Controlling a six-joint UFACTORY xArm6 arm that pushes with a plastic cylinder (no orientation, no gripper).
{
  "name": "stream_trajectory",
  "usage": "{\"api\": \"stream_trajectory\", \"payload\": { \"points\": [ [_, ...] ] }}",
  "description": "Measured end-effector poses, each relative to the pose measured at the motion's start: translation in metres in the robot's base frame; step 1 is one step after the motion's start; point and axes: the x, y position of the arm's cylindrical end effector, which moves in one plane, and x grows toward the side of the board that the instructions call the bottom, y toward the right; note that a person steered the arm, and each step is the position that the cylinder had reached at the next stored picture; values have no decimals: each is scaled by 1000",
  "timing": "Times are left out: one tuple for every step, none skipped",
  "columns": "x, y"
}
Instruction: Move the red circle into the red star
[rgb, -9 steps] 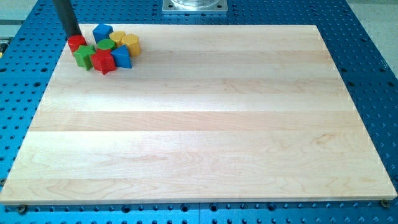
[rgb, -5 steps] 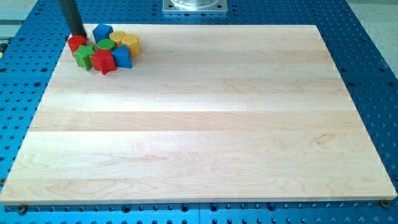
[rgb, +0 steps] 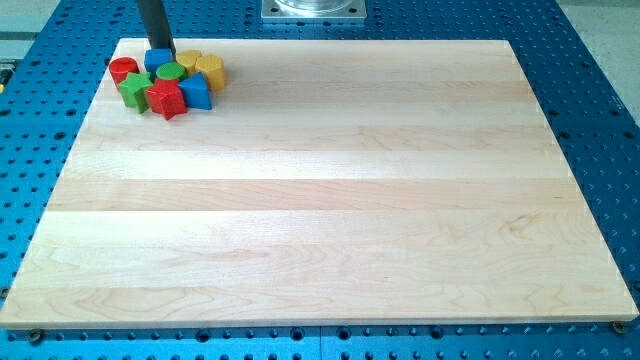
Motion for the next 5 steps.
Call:
{"api": "stream_trajectory", "payload": {
  "points": [
    [17, -3],
    [30, -3],
    [20, -3],
    [3, -3],
    [-5, -2]
  ]
}}
